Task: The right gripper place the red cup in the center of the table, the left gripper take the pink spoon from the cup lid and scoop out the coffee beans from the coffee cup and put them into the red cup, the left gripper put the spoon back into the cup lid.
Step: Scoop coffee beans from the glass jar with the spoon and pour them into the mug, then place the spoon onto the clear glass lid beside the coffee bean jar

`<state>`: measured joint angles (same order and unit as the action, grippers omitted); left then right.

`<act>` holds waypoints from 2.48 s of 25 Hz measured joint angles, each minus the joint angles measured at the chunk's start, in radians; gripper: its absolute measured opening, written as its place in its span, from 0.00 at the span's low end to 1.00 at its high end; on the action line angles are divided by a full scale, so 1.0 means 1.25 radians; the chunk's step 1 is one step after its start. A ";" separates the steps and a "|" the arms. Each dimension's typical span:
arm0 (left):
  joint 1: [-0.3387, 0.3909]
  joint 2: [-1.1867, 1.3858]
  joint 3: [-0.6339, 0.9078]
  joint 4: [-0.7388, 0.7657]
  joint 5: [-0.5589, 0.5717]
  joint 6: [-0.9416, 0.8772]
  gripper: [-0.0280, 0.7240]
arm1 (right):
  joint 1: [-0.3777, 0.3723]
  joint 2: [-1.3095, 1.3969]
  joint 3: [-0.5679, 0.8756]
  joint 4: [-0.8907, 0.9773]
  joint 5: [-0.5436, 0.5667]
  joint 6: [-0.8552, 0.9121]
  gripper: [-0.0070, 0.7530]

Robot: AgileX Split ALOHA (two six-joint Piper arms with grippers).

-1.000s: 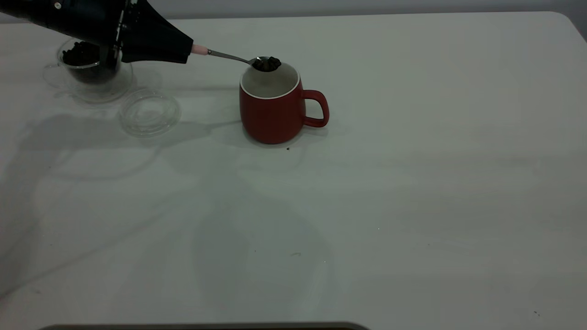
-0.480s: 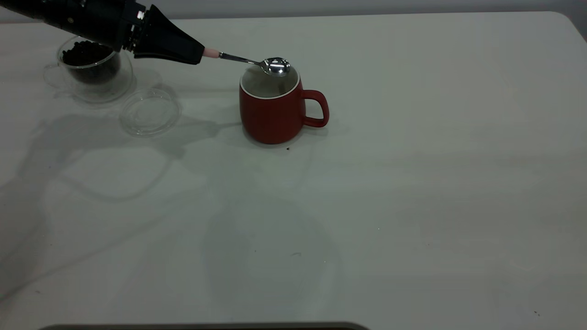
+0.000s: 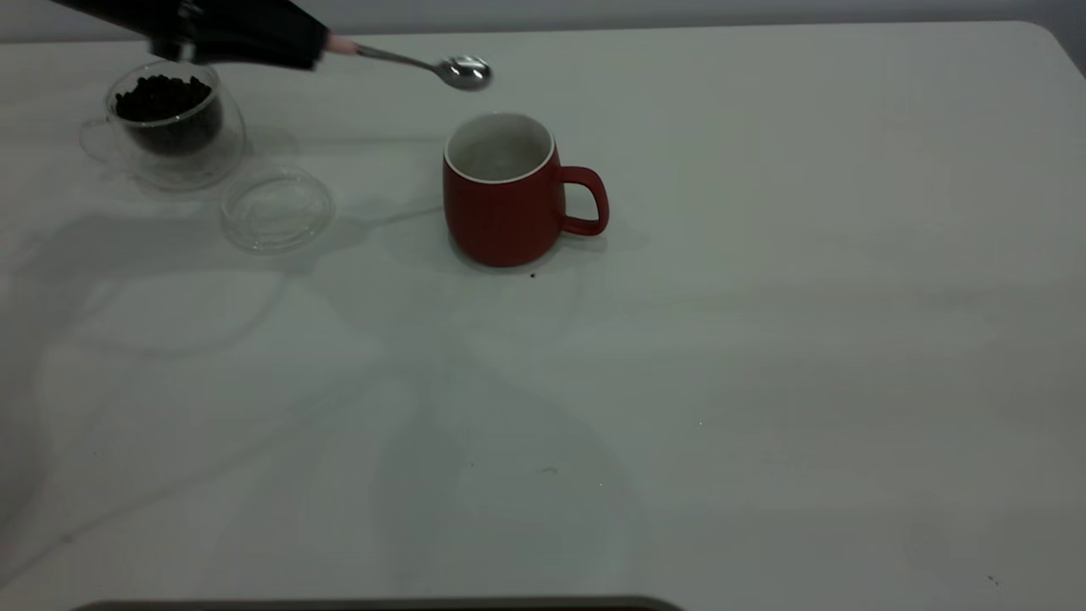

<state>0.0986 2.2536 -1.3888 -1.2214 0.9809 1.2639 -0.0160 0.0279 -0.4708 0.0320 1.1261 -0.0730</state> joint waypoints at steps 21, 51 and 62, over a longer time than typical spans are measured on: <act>0.339 -0.089 0.366 -0.150 -0.072 0.114 0.19 | 0.000 -0.001 0.000 0.001 0.000 0.000 0.79; 0.271 0.177 0.192 -0.156 -0.052 0.128 0.19 | 0.000 -0.001 0.000 0.001 0.000 0.000 0.79; 0.241 0.179 0.159 -0.145 -0.087 0.097 0.19 | 0.000 -0.001 0.000 0.001 0.000 0.000 0.79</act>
<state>0.3997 2.4771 -1.1900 -1.4031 0.8722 1.3852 -0.0160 0.0270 -0.4708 0.0330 1.1261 -0.0730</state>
